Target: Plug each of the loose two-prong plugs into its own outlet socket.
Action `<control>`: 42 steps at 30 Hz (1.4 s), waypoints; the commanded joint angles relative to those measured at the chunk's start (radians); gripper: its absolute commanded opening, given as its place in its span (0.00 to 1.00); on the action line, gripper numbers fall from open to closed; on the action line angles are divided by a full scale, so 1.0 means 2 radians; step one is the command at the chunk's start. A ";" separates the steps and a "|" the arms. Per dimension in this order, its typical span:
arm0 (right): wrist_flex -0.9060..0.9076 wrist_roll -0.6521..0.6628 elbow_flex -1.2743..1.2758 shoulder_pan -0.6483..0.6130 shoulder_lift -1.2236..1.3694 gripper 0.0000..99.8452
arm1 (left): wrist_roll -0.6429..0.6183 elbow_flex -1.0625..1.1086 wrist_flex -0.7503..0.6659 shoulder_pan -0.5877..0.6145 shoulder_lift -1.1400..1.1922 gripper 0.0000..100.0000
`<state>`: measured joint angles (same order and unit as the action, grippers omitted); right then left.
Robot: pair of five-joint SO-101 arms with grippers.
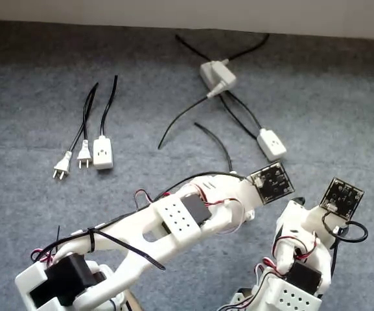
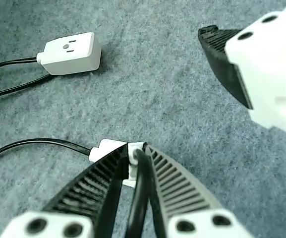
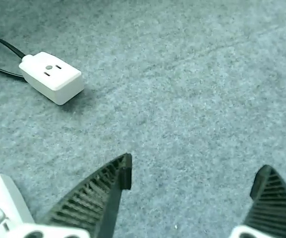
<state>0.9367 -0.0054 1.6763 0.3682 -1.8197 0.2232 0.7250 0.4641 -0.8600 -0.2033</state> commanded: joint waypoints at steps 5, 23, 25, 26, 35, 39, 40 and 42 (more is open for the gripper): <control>0.002 0.006 0.015 0.004 -0.006 0.37 | -0.002 -0.011 0.031 -0.014 -0.032 0.01; 0.002 0.006 0.015 0.004 -0.006 0.37 | 0.002 -0.042 0.028 -0.007 0.034 0.01; 0.002 0.006 0.015 0.004 -0.006 0.37 | 0.020 -0.040 0.028 -0.008 0.034 0.01; 0.002 0.006 0.015 0.004 -0.006 0.37 | 0.021 -0.039 0.028 -0.008 0.034 0.01; 0.002 0.006 0.015 0.004 -0.006 0.37 | 0.022 -0.036 0.055 0.000 0.011 0.01; 0.001 0.006 0.015 0.004 -0.006 0.37 | 0.023 -0.036 0.061 0.016 -0.007 0.01; 0.001 0.006 0.015 0.004 -0.006 0.37 | 0.025 -0.036 0.061 0.017 -0.004 0.01; 0.001 0.006 0.015 0.004 -0.006 0.37 | 0.042 -0.036 0.061 0.015 0.007 0.01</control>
<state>0.9367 -0.0054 1.6763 0.3682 -1.8197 0.2647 0.6575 0.5792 -0.8493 -0.1849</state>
